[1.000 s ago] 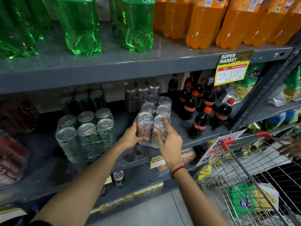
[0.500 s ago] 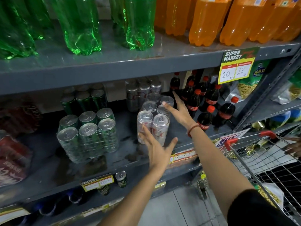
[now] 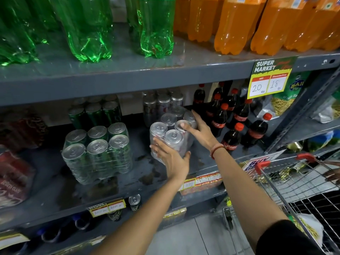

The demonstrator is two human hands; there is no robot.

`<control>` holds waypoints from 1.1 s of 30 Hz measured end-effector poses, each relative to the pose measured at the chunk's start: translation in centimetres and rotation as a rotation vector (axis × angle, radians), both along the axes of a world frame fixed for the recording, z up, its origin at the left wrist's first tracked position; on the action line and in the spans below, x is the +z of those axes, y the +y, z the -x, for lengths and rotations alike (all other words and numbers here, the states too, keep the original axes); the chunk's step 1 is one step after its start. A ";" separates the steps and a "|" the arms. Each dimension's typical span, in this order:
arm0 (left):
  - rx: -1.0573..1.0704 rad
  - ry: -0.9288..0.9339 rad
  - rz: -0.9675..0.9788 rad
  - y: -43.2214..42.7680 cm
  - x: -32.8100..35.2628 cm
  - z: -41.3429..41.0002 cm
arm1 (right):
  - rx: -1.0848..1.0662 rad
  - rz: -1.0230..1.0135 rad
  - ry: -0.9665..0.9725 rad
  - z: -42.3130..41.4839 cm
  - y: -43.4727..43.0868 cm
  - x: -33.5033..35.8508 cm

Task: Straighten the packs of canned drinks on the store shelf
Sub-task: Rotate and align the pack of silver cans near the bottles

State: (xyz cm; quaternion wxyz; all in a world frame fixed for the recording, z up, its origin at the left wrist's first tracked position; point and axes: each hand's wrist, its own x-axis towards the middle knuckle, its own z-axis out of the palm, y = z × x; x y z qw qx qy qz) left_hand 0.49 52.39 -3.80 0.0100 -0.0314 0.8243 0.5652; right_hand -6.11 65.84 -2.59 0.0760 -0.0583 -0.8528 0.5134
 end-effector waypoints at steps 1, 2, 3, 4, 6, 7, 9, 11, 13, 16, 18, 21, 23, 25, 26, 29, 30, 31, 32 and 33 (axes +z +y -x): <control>-0.007 0.018 0.020 -0.7 -0.1 0.6 | -0.008 -0.049 -0.005 -0.4 0.1 0.0; -0.021 0.039 0.043 -1.4 -0.3 1.1 | -0.020 -0.088 -0.013 -0.8 0.1 0.1; -0.039 0.061 0.061 -2.2 -0.5 1.7 | -0.037 -0.121 -0.021 -1.2 0.0 0.2; -0.059 0.078 0.068 -2.9 -0.7 2.2 | -0.060 -0.153 -0.024 -1.6 -0.2 0.2; -0.121 0.092 0.061 -4.2 -0.7 3.5 | -0.114 -0.223 -0.021 -2.3 -0.9 0.2; -0.165 0.096 0.063 -4.8 -0.6 4.1 | -0.142 -0.250 -0.016 -2.6 -1.4 0.3; -0.247 0.102 0.079 -6.0 -0.6 5.1 | -0.203 -0.280 -0.014 -3.2 -2.6 0.4; -0.315 0.096 0.095 -7.0 -0.4 6.0 | -0.272 -0.288 -0.015 -3.7 -3.8 0.4; -0.365 0.086 0.137 -7.8 -0.3 6.8 | -0.333 -0.293 -0.015 -4.1 -4.9 0.3; -0.431 0.090 0.161 -8.6 -0.2 8.1 | -0.399 -0.291 -0.004 -4.7 -6.2 0.1; -0.455 0.106 0.155 -8.9 -0.3 8.6 | -0.416 -0.309 -0.012 -4.8 -6.4 0.2; -0.426 0.123 0.131 -9.0 -1.0 8.5 | -0.392 -0.343 -0.022 -4.8 -5.8 0.3; -0.377 0.146 0.088 -9.0 -1.7 8.0 | -0.341 -0.289 -0.002 -4.9 -4.9 -0.2; -0.329 0.132 0.020 -9.0 -2.6 7.3 | -0.254 -0.144 0.052 -5.4 -3.9 -1.2; -0.305 0.114 0.010 -9.1 -3.2 6.9 | -0.208 -0.070 0.076 -5.6 -3.5 -1.7; -0.296 0.068 0.084 -8.8 -4.3 5.9 | -0.130 0.050 0.061 -5.7 -2.5 -2.9; -0.305 0.052 0.096 -8.5 -4.5 5.7 | -0.106 0.054 0.042 -5.6 -2.2 -3.2; -0.301 0.042 0.110 -8.3 -4.5 5.5 | -0.081 0.048 0.027 -5.5 -2.0 -3.5; -0.287 0.040 0.134 -8.0 -4.6 5.4 | -0.057 0.041 0.015 -5.3 -1.7 -3.7; -0.273 0.045 0.160 -7.8 -4.6 5.2 | -0.041 0.038 0.001 -5.1 -1.5 -3.9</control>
